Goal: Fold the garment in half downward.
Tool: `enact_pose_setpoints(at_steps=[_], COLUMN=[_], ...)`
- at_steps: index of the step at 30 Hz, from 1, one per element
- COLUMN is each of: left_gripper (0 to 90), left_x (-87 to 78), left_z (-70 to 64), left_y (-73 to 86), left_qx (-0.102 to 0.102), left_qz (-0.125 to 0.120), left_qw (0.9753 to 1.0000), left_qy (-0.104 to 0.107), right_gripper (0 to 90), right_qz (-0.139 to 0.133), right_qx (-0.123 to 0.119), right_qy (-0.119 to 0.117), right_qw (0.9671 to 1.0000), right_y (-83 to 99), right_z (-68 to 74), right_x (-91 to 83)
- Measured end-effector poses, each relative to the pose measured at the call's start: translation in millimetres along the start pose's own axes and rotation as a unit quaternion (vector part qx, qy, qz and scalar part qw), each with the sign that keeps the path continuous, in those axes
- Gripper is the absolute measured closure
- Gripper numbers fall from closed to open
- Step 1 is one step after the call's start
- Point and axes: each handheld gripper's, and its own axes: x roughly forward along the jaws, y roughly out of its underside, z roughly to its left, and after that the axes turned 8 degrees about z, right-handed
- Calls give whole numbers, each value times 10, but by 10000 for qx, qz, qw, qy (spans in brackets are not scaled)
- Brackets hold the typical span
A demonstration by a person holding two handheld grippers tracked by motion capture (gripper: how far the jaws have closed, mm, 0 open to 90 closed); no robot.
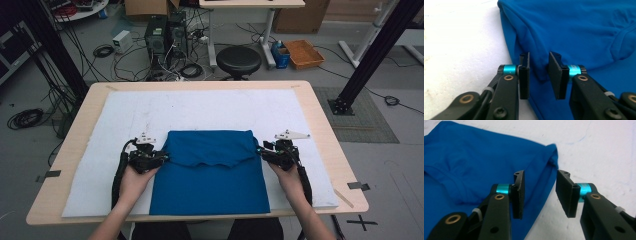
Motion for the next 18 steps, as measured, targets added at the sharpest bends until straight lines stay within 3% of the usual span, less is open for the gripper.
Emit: enact_pose_setpoints(at_steps=[3, 7, 12, 14, 18], left_gripper=[730, 722, 718, 718, 717], left_x=[-12, -53, -88, -66, -26], left_z=[-39, -55, 19, 34, 45], left_y=[-10, -11, -1, 2, -2], left_qx=[36, -120, -626, -776, -866], left_qz=[0, -121, -179, -99, -101], left_qw=[10000, 9998, 9965, 9957, 9950], left_qy=[-9, 134, 522, 501, 488], right_gripper=[620, 620, 618, 617, 617], right_qz=[89, 205, 230, 232, 249], right_qx=[56, 9, -67, -96, -107], right_qy=[-92, -89, -124, -142, -126], right_qw=[9999, 9998, 9996, 9996, 9996], right_y=[24, 22, 12, 16, 27], right_z=[25, 82, 112, 117, 106], right_x=[25, 69, 128, 142, 149])
